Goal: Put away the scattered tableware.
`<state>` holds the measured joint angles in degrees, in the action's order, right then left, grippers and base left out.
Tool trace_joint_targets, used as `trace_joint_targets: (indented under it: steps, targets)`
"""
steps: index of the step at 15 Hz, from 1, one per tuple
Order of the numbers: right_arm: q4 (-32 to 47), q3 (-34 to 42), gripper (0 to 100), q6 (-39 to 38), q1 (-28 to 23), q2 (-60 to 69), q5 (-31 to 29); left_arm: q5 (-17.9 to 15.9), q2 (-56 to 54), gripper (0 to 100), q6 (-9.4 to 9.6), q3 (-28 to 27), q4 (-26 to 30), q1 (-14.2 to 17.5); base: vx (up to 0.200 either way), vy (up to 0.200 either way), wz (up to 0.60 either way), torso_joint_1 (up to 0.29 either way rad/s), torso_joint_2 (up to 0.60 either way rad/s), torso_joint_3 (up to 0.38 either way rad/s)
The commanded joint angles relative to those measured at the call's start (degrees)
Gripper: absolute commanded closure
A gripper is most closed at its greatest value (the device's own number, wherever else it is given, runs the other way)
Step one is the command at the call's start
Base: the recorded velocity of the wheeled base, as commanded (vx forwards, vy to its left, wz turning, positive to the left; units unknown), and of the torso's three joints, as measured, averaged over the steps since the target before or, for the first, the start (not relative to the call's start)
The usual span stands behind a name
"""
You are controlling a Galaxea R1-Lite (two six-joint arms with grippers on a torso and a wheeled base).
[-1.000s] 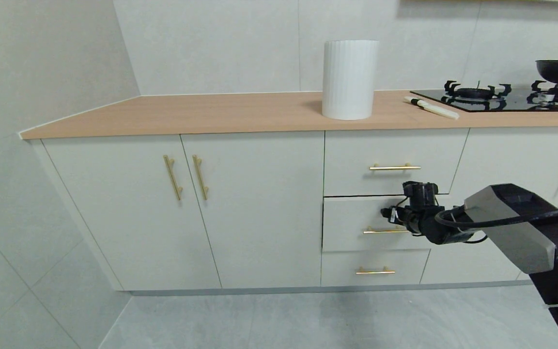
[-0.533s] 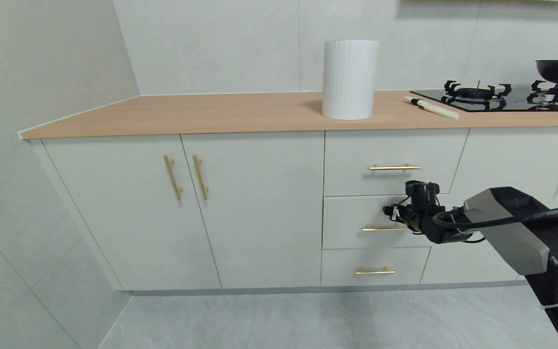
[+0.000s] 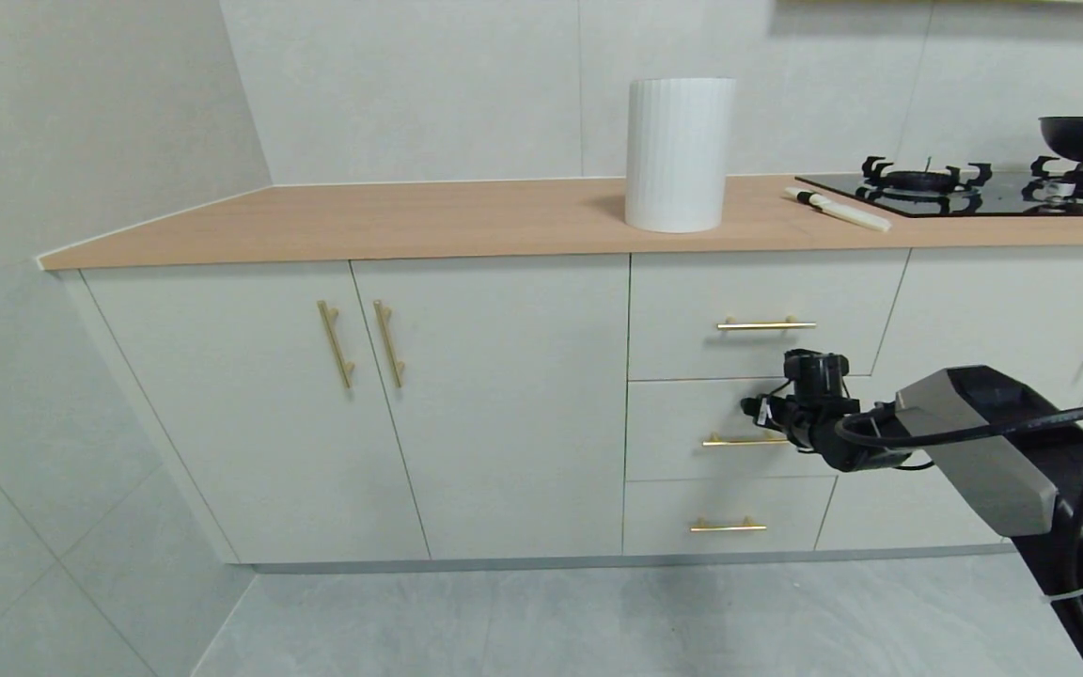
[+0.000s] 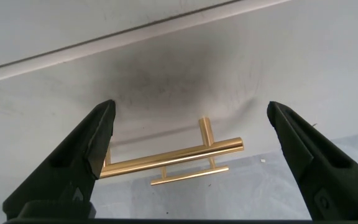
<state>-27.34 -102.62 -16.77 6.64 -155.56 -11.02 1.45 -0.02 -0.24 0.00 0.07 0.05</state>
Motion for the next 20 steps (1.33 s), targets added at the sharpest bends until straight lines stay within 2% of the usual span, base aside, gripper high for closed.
trace_joint_targets:
  steps: [1,3,11,14,16,18,20]
  targets:
    - [-0.3,-0.9,0,-0.3,-0.1,-0.5,-0.4,0.0,0.0,0,-0.02,0.0,0.0,0.0,0.000,0.000,0.00,0.000,0.00,0.000]
    - [-0.3,-2.8,0,-0.7,-0.1,-1.4,-1.1,0.0,0.0,0,-0.02,0.0,0.0,0.0,0.000,0.000,0.00,0.000,0.00,0.000]
    - [-0.3,-2.2,0,-0.8,-0.1,-0.6,-1.6,0.0,0.0,0,-0.02,0.0,0.0,0.0,0.000,0.000,0.00,0.000,0.00,0.000]
    - [-0.3,4.9,0,-1.3,-0.1,4.7,-0.8,0.0,0.0,0,-0.02,0.0,0.0,0.0,0.000,0.000,0.00,0.000,0.00,0.000]
    - [-0.3,12.2,0,-1.5,-0.1,10.5,1.6,0.0,0.0,0,-0.02,0.0,0.0,0.0,0.000,0.000,0.00,0.000,0.00,0.000]
    - [-0.3,19.4,0,-1.3,-0.1,17.8,7.2,0.0,0.0,0,-0.02,0.0,0.0,0.0,0.000,0.000,0.00,0.000,0.00,0.000]
    - [0.2,23.6,0,-1.2,0.2,23.9,7.9,0.0,0.0,0,-0.02,0.0,0.0,0.0,0.000,0.000,0.00,0.000,0.00,0.000]
